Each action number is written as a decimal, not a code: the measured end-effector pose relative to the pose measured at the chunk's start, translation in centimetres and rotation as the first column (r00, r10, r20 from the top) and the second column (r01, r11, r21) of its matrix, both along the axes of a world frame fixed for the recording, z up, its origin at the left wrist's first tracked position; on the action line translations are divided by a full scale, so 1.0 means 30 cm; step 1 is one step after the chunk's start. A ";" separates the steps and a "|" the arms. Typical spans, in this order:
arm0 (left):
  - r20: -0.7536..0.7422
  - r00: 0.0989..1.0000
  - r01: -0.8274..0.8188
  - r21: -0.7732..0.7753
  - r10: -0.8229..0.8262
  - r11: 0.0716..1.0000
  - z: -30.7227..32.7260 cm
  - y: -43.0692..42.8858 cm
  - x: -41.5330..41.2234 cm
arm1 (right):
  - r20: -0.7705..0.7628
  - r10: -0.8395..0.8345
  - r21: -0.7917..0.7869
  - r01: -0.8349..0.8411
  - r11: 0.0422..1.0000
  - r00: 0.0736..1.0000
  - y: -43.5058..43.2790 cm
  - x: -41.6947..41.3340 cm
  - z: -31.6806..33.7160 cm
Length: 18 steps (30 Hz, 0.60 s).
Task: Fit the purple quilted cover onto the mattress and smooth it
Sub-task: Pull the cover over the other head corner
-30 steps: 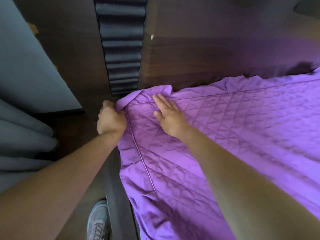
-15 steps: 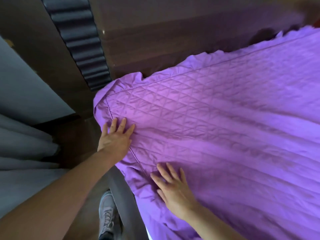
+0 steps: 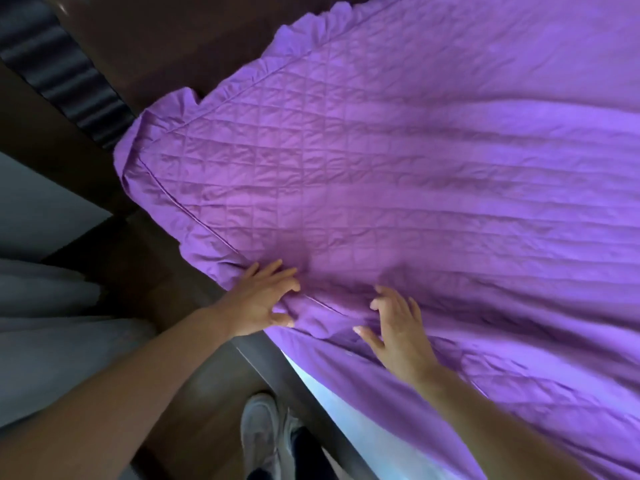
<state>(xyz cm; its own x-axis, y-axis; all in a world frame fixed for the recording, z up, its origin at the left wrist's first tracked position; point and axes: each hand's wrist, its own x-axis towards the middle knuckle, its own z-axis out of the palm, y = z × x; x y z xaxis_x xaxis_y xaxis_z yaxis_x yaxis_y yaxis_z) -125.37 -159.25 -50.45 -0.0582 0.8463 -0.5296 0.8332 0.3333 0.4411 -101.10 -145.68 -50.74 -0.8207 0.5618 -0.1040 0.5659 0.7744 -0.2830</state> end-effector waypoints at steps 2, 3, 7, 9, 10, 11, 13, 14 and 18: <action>-0.022 1.000 0.013 0.012 -0.012 1.000 -0.002 -0.010 0.026 | 0.013 0.008 0.084 -0.009 0.996 1.000 -0.046 0.084 0.005; -0.048 0.999 0.015 0.022 -0.014 1.000 -0.001 -0.009 0.033 | 0.037 0.022 0.121 -0.026 0.992 0.999 -0.068 0.116 0.003; -0.144 0.989 0.035 0.061 -0.026 0.998 -0.003 0.010 0.047 | 0.174 -0.017 0.224 -0.023 0.974 0.985 -0.116 0.160 -0.018; -0.142 0.990 0.037 0.088 -0.024 0.995 -0.002 0.028 0.064 | 0.234 -0.118 0.252 0.057 0.966 0.965 -0.098 0.140 -0.023; -0.147 0.989 0.032 0.109 -0.016 0.993 -0.005 0.034 0.070 | 0.253 -0.161 0.265 0.092 0.960 0.954 -0.084 0.125 -0.028; -0.151 0.988 0.026 0.131 -0.006 0.991 -0.008 0.039 0.075 | 0.279 -0.196 0.272 0.119 0.955 0.940 -0.069 0.111 -0.030; -0.147 0.989 -0.004 0.171 0.030 0.985 -0.018 0.041 0.084 | 0.320 -0.239 0.306 0.138 0.942 0.917 -0.055 0.104 -0.038; -0.131 0.990 -0.033 0.190 0.058 0.981 -0.022 0.041 0.088 | 0.331 -0.249 0.329 0.136 0.934 0.910 -0.057 0.111 -0.043; -0.153 0.987 -0.005 0.287 0.051 0.958 -0.036 0.035 0.109 | 0.348 -0.255 0.380 0.114 0.918 0.902 -0.071 0.164 -0.051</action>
<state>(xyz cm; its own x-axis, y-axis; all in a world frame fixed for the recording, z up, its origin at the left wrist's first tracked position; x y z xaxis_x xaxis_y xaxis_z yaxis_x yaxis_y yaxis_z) -122.11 -158.20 -51.53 -0.1469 0.9572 -0.2494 0.8916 0.2373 0.3857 -96.19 -147.82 -52.28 -0.6331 0.7570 -0.1617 0.7162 0.6521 0.2484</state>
